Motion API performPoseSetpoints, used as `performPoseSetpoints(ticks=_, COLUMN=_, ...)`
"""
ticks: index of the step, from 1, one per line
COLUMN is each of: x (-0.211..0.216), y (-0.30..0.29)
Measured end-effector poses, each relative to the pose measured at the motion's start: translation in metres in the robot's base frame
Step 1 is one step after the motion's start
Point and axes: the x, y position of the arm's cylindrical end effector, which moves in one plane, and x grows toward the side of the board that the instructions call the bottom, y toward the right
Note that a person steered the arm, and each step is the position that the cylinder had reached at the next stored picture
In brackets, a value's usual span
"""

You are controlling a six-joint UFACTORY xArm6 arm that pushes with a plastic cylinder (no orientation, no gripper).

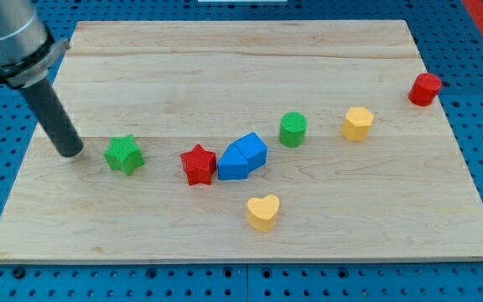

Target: Push the green circle left a bit

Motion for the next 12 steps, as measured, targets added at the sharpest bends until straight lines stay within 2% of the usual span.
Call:
performPoseSetpoints(ticks=3, x=-0.016, y=0.100)
performPoseSetpoints(ticks=4, x=-0.013, y=0.108)
performPoseSetpoints(ticks=6, x=0.034, y=0.122)
performPoseSetpoints(ticks=7, x=0.036, y=0.126)
performPoseSetpoints(ticks=9, x=0.053, y=0.089)
performPoseSetpoints(ticks=11, x=0.058, y=0.081)
performPoseSetpoints(ticks=12, x=0.077, y=0.080)
